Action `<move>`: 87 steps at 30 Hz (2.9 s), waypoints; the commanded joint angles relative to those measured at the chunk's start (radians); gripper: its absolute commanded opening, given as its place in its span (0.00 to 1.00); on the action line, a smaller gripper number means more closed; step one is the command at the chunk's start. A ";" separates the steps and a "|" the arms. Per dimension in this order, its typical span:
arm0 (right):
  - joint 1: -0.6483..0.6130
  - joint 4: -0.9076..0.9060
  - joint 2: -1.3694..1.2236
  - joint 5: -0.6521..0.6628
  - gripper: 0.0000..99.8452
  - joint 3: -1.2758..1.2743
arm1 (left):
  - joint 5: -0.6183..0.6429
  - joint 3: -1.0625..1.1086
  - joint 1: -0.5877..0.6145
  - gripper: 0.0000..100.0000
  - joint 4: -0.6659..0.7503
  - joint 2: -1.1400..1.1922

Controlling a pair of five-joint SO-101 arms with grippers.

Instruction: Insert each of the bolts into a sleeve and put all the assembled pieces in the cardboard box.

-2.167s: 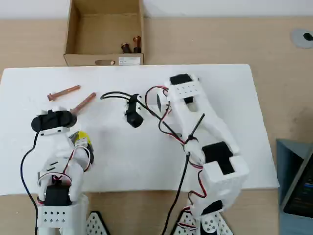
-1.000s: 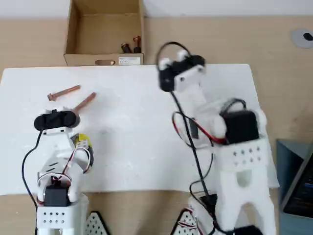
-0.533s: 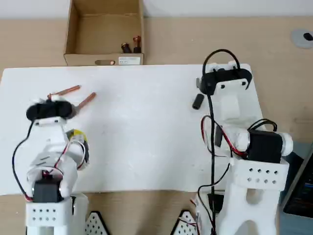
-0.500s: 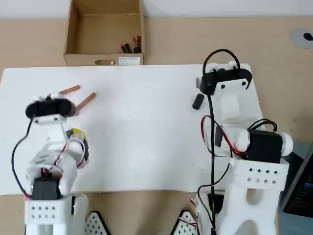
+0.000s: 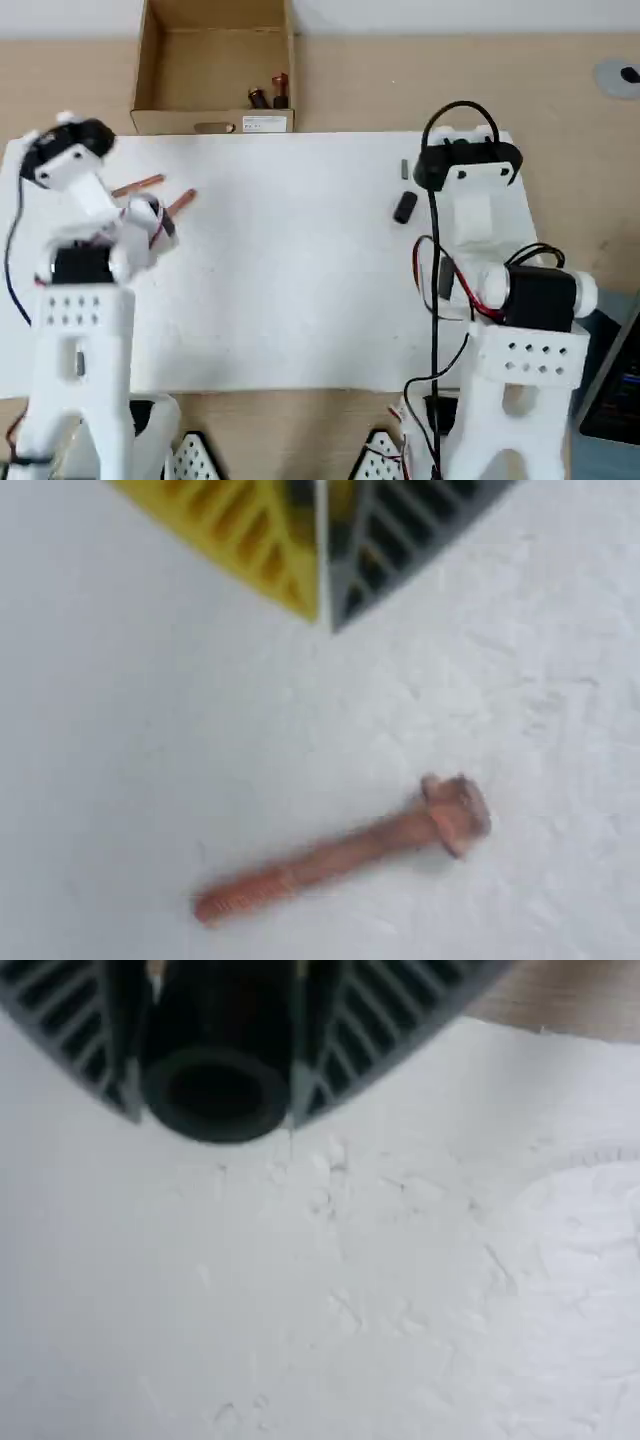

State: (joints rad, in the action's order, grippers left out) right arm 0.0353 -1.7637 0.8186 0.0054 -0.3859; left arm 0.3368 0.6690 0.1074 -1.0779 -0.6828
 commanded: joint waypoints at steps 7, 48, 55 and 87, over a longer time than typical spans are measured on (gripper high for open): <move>0.019 -0.011 0.024 -0.009 0.01 -0.002 | 0.258 -0.370 0.169 0.00 0.044 0.463; 0.013 0.112 0.018 -0.009 0.01 -0.139 | 0.568 -1.238 0.198 0.17 -0.276 1.346; 0.012 0.155 0.016 -0.005 0.01 -0.137 | 0.582 -1.330 0.238 0.17 -0.275 1.451; 0.012 0.158 0.022 -0.005 0.01 -0.128 | 0.543 -1.459 0.281 0.00 -0.396 1.615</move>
State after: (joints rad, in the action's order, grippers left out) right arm 0.0368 -1.6226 0.8232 0.0054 -0.5240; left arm 0.9106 -0.7871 0.3575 -1.4200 0.9083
